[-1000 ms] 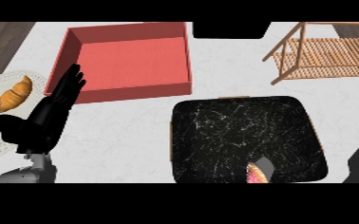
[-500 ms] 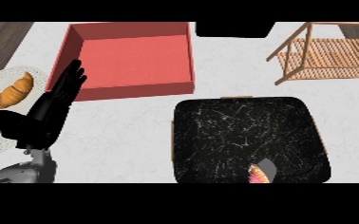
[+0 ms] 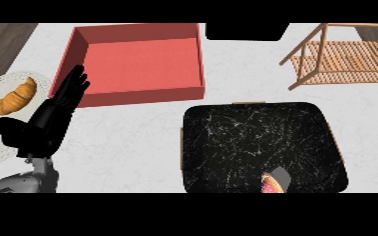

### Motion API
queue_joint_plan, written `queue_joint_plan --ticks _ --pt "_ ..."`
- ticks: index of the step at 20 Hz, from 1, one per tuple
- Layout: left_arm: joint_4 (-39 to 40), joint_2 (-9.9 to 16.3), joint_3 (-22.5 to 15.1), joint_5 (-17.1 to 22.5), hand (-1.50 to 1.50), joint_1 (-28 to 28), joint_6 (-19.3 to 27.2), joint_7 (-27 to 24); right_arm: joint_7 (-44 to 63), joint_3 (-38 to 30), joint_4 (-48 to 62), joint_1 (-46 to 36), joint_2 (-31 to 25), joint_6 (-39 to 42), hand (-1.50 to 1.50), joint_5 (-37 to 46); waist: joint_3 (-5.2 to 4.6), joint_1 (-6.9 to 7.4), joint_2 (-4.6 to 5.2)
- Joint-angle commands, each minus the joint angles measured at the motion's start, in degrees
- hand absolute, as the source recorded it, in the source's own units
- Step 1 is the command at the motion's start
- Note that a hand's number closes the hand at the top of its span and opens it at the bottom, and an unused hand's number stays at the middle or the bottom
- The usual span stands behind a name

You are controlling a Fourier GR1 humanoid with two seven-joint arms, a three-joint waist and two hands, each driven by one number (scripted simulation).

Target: Pick the pear from the tray and place it in the tiered shelf

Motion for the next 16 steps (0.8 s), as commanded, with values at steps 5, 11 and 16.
queue_joint_plan --ticks 5,11,16 --pt "2.0 -1.4 -0.8 -1.6 0.00 -2.5 1.6 0.4 -9.7 3.5 15.9 -6.4 0.3 1.0 1.50 0.1 0.00 -0.42 -0.07" --pt "0.7 -0.4 0.5 -0.2 0.00 0.6 -0.1 -0.2 -16.8 7.7 20.5 -5.0 -1.5 7.2 1.50 1.9 -0.01 -0.47 -0.21" --pt "0.9 -2.1 -1.0 -1.9 0.00 -0.6 1.4 0.0 -17.2 7.9 25.2 -5.3 -1.2 7.2 1.50 3.5 -0.01 -0.86 -0.34"
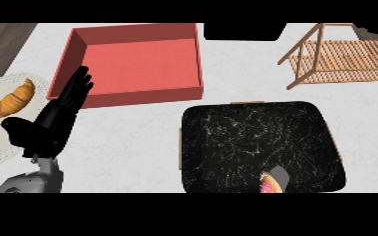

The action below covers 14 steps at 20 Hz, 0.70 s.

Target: Pick the pear from the tray and place it in the tiered shelf

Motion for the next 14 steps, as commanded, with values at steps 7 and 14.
queue_joint_plan --ticks 7,14 --pt "1.0 0.3 0.1 -1.3 0.00 -0.7 0.1 -1.1 8.1 -6.1 9.2 0.5 0.9 -14.3 1.50 2.1 0.03 -0.09 0.12" --pt "-0.9 1.6 1.5 1.0 0.00 0.2 -1.6 0.3 10.0 9.4 11.8 3.5 -11.9 -9.5 -1.50 22.2 -0.14 0.94 0.17"
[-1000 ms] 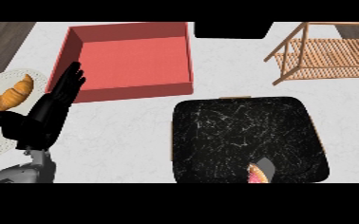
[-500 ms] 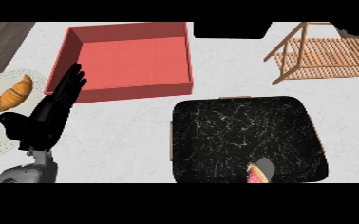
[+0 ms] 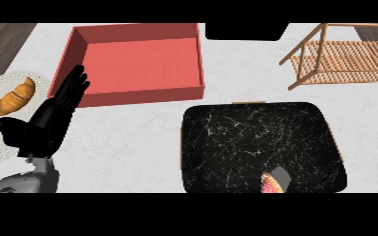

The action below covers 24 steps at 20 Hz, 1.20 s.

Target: Pick the pear from the tray and place it in the tiered shelf

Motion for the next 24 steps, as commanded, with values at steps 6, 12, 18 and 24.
queue_joint_plan --ticks 6,12,18,24 --pt "2.0 1.5 1.8 0.9 0.00 -3.6 -0.6 2.5 6.9 -1.6 5.5 -5.0 -0.9 1.4 -1.50 2.6 0.17 -0.56 -0.33" --pt "-3.0 -0.9 -1.3 -0.3 0.00 2.6 -0.2 1.9 4.7 -11.3 4.8 -9.4 -0.8 -0.6 -1.50 -7.6 0.24 -0.17 -0.62" --pt "-1.3 0.4 1.3 1.6 0.00 0.7 -0.9 1.6 11.4 -17.2 2.3 -18.6 -5.9 7.9 -1.50 -13.7 0.13 -1.07 -0.87" --pt "0.5 1.1 2.9 2.9 0.00 -0.4 -1.4 1.9 19.2 -29.2 6.7 -20.3 -12.7 9.7 -1.50 -22.8 0.18 -1.73 -0.67"
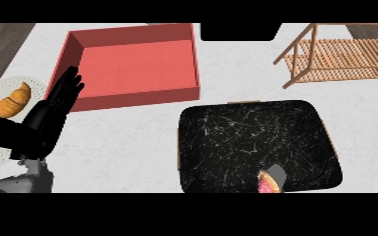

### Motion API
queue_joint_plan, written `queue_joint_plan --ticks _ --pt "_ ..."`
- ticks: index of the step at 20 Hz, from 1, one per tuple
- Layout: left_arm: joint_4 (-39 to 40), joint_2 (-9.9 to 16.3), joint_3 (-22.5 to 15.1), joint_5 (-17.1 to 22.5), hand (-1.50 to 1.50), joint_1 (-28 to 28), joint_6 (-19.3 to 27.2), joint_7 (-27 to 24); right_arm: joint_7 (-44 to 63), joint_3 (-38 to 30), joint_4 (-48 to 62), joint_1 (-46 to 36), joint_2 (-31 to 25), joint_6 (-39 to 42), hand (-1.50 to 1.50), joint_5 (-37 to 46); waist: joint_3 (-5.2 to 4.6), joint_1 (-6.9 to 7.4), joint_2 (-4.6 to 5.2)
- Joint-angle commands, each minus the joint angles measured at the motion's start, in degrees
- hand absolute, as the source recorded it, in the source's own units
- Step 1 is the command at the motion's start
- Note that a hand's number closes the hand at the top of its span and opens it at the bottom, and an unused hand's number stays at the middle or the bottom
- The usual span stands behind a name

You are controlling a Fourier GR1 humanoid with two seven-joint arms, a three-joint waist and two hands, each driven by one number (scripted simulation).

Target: Pick the pear from the tray and place it in the tiered shelf

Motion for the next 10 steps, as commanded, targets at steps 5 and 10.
queue_joint_plan --ticks 5,10 --pt "-0.9 -0.2 0.0 -0.5 0.00 1.3 0.4 -0.4 4.7 -14.4 6.4 3.4 -13.1 8.9 -1.50 -11.6 0.09 -0.86 0.05" --pt "-2.5 -2.0 -2.1 -2.0 0.00 2.3 1.4 -0.2 -0.3 -20.9 13.0 10.4 -20.6 16.1 -1.50 -16.8 0.18 -0.35 0.32"
